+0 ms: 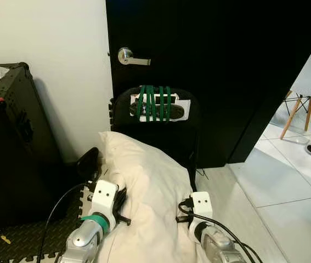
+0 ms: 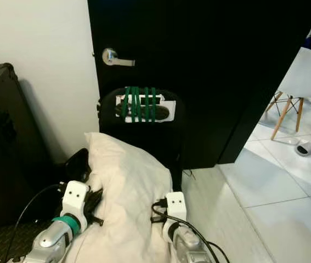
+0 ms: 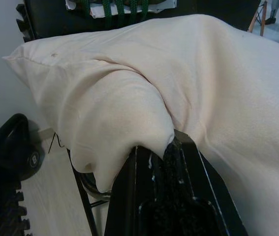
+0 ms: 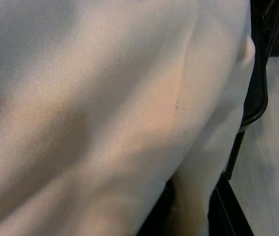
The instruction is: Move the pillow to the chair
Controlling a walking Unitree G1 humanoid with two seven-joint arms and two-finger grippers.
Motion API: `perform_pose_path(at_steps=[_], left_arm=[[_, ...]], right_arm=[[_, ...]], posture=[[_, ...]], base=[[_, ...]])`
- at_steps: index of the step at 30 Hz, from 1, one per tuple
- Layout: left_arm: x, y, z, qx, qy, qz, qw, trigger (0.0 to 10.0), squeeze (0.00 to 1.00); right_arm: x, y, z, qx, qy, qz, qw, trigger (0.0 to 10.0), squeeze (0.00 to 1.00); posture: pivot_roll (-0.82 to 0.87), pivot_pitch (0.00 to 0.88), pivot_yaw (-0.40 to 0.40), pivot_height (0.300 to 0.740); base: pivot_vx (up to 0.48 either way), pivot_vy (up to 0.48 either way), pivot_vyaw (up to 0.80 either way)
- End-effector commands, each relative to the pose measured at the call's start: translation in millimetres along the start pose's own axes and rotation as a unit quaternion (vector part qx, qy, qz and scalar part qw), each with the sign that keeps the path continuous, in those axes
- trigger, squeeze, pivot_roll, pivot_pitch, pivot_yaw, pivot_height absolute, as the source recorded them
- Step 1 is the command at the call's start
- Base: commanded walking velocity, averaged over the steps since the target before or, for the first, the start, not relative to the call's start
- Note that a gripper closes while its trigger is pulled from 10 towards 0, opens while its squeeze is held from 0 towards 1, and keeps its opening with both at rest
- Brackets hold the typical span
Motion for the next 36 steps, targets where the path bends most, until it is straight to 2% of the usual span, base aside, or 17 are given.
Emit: perform_pose_path(at_steps=[1, 9, 13, 36], left_arm=[[-1.3, 5.3, -3.7, -0.01, -0.005, -0.016, 1.0, 10.0, 0.0], [-2.1, 6.1, -4.1, -0.011, -0.005, -0.018, 1.0, 10.0, 0.0], [-2.5, 8.4, -4.0, -0.011, -0.002, -0.024, 1.0, 10.0, 0.0], [-2.4, 11.4, -7.6, -0.01, -0.009, -0.032, 0.999, 10.0, 0.0]], right_arm=[[-0.8, 1.9, 3.6, -0.002, 0.01, -0.008, 1.0, 10.0, 0.0], [-0.6, 1.7, 2.6, 0.0, 0.01, -0.007, 1.0, 10.0, 0.0], [-0.5, 2.6, 2.2, 0.001, 0.011, -0.01, 1.0, 10.0, 0.0], [0.2, 0.0, 2.7, 0.001, 0.009, -0.009, 1.0, 10.0, 0.0]], posture=[[0.04, 0.004, 0.02, 0.65], [0.03, 0.006, 0.019, 0.625], [0.03, 0.006, 0.019, 0.596], [0.04, 0.018, 0.023, 0.596]], base=[[0.0, 0.0, 0.0], [0.0, 0.0, 0.0], [0.0, 0.0, 0.0], [0.0, 0.0, 0.0]])
Point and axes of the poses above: a point about 5 cm out from each wrist's last joint towards the gripper, its own x axis pointing back from the gripper into the wrist, its own y axis along the axis of the wrist's last joint, z = x × y, the point moved 4 cm from there along -x, pointing out of the wrist towards the gripper, and after that the axes turned 7 degrees about -x, right-handed, at the moved point
